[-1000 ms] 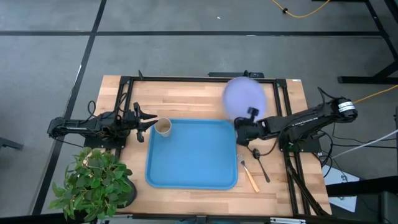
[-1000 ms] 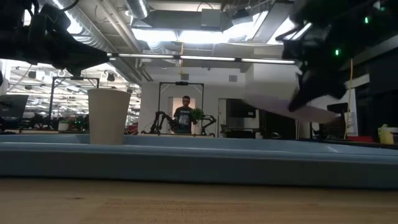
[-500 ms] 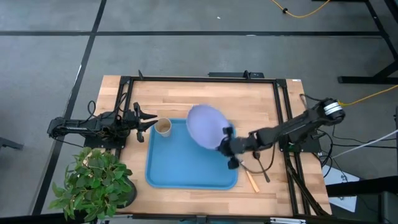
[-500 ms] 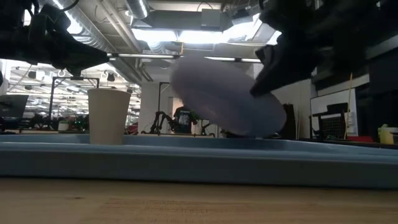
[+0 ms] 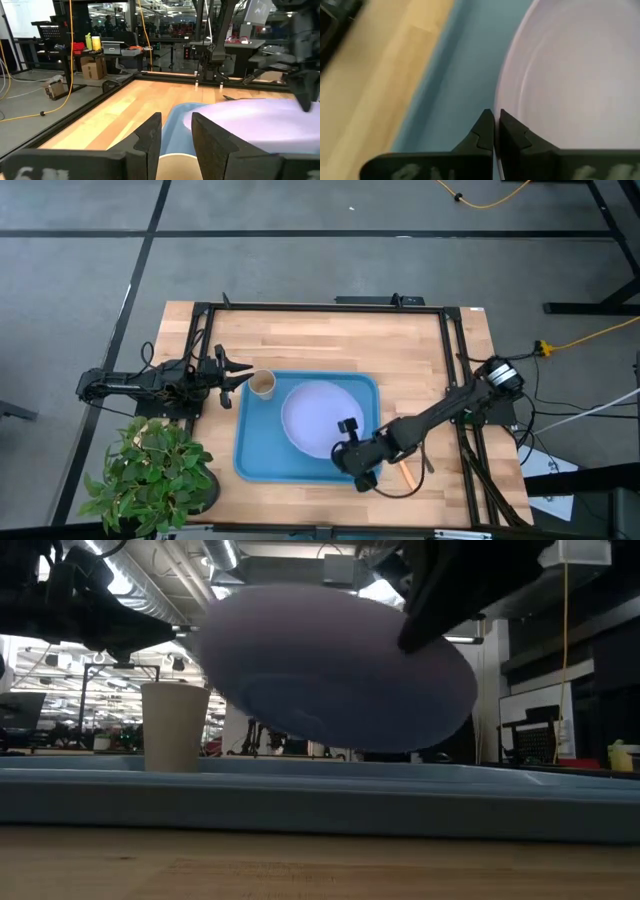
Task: Pick and place plate/cup/fork/spoon on tray
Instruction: Put the purple plate on the blue tray to the bottom right of the brown cup
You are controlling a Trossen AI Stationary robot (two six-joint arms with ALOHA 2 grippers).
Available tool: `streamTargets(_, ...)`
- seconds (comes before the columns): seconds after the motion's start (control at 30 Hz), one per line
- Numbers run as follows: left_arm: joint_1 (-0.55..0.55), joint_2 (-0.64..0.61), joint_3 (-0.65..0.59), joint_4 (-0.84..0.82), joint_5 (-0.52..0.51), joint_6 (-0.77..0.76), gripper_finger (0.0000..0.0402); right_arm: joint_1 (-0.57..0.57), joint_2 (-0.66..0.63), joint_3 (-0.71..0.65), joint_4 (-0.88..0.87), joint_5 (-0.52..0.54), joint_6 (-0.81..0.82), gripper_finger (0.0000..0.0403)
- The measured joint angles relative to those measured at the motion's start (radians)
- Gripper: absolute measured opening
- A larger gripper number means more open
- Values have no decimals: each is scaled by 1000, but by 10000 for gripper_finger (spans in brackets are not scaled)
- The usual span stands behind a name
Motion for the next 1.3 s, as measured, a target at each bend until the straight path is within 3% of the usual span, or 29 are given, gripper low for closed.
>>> streamTargets(0.2, 0, 0, 0, 0, 0, 0, 101, -16, 72, 9, 89, -75, 7, 7)
streamTargets(0.4, 0, 0, 0, 0, 0, 0, 101, -16, 85, 9, 111, -86, 44, 8)
streamTargets(0.67, 0, 0, 0, 0, 0, 0, 101, -16, 85, 10, 91, -111, 108, 56)
streamTargets(1.07, 0, 0, 0, 0, 0, 0, 101, -17, 85, 10, 102, -115, 58, 57)
streamTargets(1.2, 0, 0, 0, 0, 0, 0, 101, -16, 71, 10, 36, -69, 117, 57)
streamTargets(1.3, 0, 0, 0, 0, 0, 0, 101, 0, 46, 10, -29, 23, 190, 58)
